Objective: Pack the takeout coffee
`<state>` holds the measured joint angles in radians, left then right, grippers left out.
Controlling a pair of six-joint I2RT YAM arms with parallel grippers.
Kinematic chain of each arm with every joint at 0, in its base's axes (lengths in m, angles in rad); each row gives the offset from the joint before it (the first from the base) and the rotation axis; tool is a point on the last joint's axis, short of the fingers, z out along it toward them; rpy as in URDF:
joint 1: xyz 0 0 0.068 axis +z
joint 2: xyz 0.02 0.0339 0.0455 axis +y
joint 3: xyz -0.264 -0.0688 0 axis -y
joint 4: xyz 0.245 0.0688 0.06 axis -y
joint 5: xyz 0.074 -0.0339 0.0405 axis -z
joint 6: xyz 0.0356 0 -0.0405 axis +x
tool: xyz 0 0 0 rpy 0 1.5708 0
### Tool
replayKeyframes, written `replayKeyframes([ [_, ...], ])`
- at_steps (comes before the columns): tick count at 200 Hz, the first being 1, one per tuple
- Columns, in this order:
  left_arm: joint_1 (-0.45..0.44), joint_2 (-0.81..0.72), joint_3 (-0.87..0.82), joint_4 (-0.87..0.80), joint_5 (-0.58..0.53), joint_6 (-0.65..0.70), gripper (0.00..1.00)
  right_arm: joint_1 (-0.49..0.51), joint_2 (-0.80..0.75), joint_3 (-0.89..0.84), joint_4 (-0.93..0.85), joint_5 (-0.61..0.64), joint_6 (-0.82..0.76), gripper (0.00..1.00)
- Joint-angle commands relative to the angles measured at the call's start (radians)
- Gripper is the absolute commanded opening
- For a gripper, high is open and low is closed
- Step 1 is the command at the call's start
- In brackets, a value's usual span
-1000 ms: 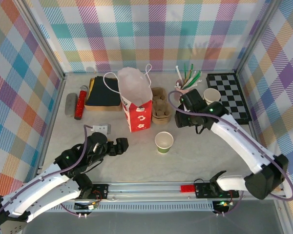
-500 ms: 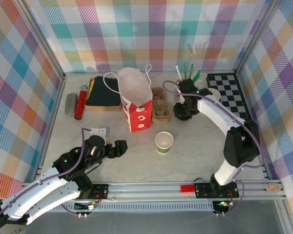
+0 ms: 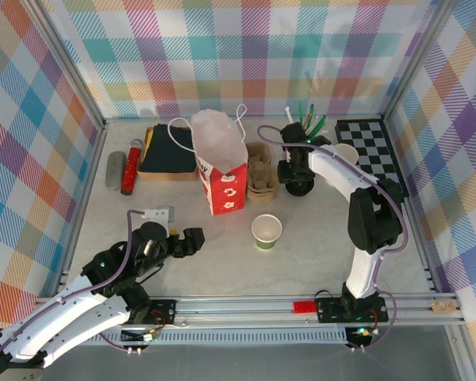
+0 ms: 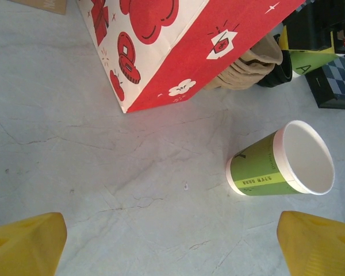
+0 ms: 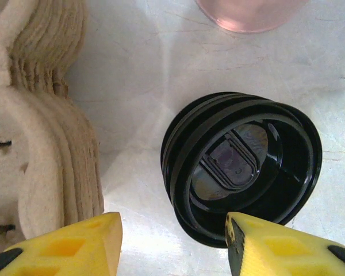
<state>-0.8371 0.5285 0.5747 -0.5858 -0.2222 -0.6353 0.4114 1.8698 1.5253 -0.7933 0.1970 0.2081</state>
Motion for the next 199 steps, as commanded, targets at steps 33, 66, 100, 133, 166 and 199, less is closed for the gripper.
replayKeyframes([
  [33,0.001,-0.013,-0.018,-0.032,-0.022,-0.001,0.94,-0.008,0.047,0.047,-0.001,0.018,0.065,0.48],
  [66,0.0,-0.013,-0.019,-0.039,-0.027,-0.001,0.94,-0.008,0.063,0.045,0.004,0.025,0.076,0.45],
  [100,0.001,-0.015,-0.023,-0.039,-0.031,0.0,0.94,-0.008,0.075,0.041,0.006,0.04,0.078,0.39],
  [133,0.001,-0.017,-0.026,-0.04,-0.031,0.0,0.94,-0.008,0.077,0.04,0.009,0.051,0.077,0.35],
  [166,0.001,-0.025,-0.03,-0.042,-0.035,-0.001,0.94,-0.008,0.08,0.039,0.011,0.058,0.076,0.27],
  [199,0.001,-0.029,-0.029,-0.048,-0.036,0.0,0.94,-0.008,0.087,0.038,0.011,0.065,0.074,0.24],
])
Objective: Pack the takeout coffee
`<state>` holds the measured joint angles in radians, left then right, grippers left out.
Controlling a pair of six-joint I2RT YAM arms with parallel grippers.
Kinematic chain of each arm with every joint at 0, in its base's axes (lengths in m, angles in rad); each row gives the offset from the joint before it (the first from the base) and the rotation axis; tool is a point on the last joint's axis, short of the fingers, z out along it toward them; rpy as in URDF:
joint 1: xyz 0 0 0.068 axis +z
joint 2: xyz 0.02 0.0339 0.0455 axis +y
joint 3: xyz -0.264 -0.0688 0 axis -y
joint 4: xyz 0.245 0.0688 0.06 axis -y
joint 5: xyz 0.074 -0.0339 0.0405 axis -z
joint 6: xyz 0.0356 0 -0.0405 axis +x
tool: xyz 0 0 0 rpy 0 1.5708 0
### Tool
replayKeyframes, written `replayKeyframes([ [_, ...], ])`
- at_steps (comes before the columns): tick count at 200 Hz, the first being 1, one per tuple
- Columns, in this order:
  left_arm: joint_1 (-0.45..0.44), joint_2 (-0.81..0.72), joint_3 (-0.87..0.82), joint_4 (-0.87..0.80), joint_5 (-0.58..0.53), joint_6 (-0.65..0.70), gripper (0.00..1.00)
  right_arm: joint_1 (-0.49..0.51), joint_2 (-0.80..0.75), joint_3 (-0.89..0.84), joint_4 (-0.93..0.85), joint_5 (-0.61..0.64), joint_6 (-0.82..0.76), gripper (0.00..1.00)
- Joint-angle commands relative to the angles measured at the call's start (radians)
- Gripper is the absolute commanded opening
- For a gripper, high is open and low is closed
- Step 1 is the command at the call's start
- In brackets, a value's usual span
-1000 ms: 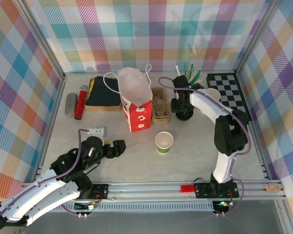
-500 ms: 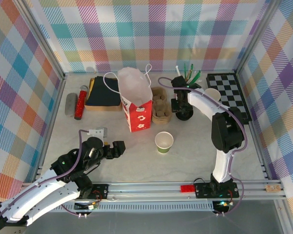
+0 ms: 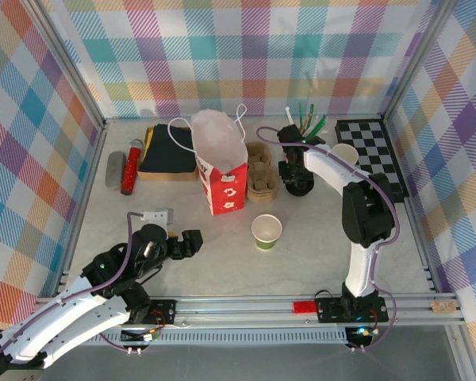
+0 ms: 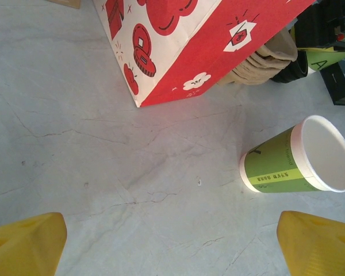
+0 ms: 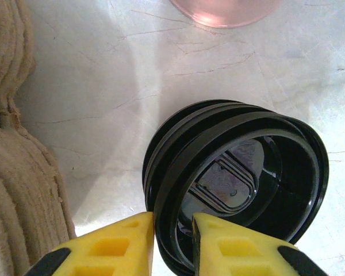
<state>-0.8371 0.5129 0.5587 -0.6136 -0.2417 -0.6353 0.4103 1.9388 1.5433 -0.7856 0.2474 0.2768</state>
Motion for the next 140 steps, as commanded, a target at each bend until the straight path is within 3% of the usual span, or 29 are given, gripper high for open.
replayKeyframes([
  [1,0.001,-0.013,-0.013,-0.02,-0.017,0.0,0.94,-0.007,0.018,0.02,0.003,0.015,0.004,0.24],
  [58,0.001,-0.022,-0.016,-0.023,-0.02,-0.001,0.93,-0.008,0.008,0.02,0.0,0.009,0.004,0.14],
  [140,0.001,-0.03,-0.013,-0.028,-0.019,0.001,0.93,-0.005,-0.071,0.002,-0.015,0.003,0.007,0.11],
])
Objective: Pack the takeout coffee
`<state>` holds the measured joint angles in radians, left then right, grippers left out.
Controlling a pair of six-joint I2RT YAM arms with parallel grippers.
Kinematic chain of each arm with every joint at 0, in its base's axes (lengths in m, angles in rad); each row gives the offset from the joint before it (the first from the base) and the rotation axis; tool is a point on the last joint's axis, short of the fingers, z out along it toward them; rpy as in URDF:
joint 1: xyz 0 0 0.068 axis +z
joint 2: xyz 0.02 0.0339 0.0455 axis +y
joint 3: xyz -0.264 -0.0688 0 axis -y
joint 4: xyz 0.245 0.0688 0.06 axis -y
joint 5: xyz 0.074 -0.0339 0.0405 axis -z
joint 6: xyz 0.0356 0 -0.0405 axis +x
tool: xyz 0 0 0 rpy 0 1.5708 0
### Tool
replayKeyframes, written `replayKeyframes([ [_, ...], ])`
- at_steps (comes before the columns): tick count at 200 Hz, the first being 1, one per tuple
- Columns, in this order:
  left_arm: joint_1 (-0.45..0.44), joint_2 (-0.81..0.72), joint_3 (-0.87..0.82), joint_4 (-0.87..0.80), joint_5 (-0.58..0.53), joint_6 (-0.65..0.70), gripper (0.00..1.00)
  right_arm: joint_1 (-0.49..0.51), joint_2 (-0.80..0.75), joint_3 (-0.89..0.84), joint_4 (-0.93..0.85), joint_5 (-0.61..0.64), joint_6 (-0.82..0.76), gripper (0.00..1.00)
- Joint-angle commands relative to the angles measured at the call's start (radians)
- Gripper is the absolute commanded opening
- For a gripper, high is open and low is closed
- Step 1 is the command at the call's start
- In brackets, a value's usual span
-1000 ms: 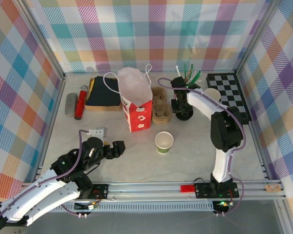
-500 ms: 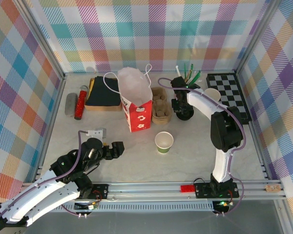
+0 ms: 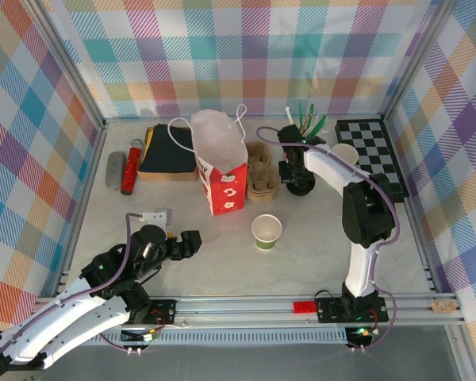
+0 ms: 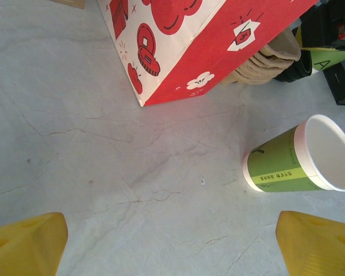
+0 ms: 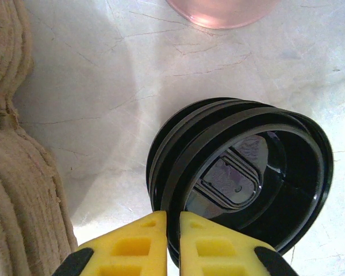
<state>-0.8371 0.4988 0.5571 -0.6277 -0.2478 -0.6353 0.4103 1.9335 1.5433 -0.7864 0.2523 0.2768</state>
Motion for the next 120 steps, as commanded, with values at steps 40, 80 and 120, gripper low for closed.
replayKeyframes([
  [40,0.001,-0.016,-0.001,-0.004,0.002,0.008,0.93,-0.005,-0.122,0.001,-0.027,-0.024,0.006,0.11],
  [80,0.0,-0.016,0.022,-0.003,0.017,0.015,0.93,-0.005,-0.171,-0.005,-0.035,-0.043,-0.001,0.16],
  [120,0.001,-0.02,0.021,-0.013,0.018,0.013,0.93,-0.006,-0.143,-0.029,-0.055,0.011,-0.023,0.34],
])
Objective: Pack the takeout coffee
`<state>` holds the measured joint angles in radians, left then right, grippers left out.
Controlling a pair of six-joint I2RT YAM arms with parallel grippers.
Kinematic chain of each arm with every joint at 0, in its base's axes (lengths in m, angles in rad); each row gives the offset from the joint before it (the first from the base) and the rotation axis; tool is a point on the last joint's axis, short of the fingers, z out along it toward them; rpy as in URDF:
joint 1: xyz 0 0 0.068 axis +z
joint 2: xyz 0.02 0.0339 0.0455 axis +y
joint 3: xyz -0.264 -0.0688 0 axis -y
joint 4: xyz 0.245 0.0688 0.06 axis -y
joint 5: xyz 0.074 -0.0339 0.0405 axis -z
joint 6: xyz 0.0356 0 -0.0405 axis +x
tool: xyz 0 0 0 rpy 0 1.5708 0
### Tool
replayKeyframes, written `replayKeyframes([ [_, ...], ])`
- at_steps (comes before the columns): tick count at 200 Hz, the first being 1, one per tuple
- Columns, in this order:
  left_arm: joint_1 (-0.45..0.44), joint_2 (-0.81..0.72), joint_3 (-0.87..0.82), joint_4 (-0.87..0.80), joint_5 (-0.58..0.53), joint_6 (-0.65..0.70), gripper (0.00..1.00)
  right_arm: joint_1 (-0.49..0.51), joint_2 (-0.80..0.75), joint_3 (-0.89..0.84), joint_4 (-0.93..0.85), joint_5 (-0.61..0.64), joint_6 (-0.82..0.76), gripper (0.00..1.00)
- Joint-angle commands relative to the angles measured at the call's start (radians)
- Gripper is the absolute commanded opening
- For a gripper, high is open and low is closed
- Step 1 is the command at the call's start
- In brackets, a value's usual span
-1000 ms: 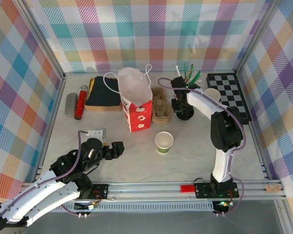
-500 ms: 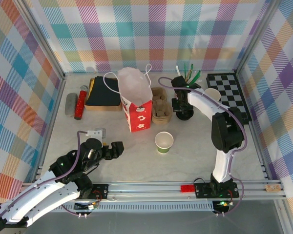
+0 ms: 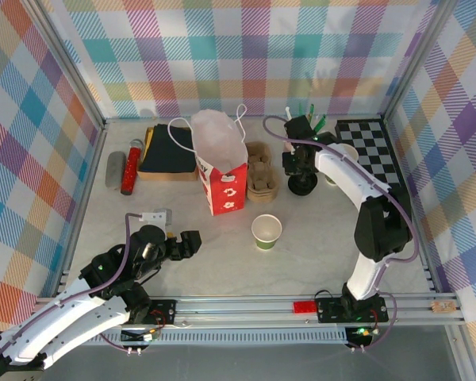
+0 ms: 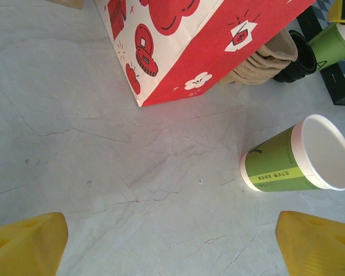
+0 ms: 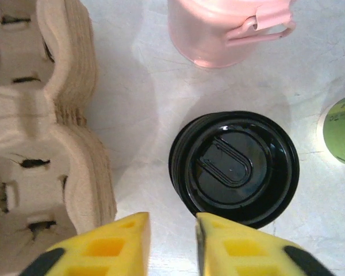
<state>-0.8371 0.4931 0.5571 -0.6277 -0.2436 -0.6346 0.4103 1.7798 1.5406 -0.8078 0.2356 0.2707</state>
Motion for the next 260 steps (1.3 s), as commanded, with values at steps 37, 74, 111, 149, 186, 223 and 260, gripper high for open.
replayKeyframes([
  [37,0.001,-0.042,0.009,-0.027,0.004,0.007,0.93,-0.014,-0.036,-0.115,-0.007,0.059,0.013,0.44],
  [74,0.0,-0.036,0.002,-0.017,0.002,0.006,0.93,-0.084,-0.086,-0.195,0.029,0.017,0.108,0.47],
  [111,0.001,-0.038,0.001,-0.02,-0.003,0.006,0.93,-0.156,-0.117,-0.263,0.116,-0.09,0.146,0.5],
  [149,0.001,-0.034,0.001,-0.014,-0.005,0.007,0.93,-0.201,-0.1,-0.282,0.163,-0.137,0.167,0.5],
  [186,0.001,-0.025,0.004,-0.013,-0.004,0.007,0.93,-0.227,-0.072,-0.283,0.202,-0.15,0.188,0.47],
  [223,0.001,-0.024,0.008,-0.017,-0.008,0.01,0.93,-0.242,-0.034,-0.281,0.218,-0.149,0.193,0.45],
  [260,0.001,-0.025,0.006,-0.021,-0.012,0.008,0.93,-0.249,-0.003,-0.285,0.247,-0.165,0.197,0.45],
])
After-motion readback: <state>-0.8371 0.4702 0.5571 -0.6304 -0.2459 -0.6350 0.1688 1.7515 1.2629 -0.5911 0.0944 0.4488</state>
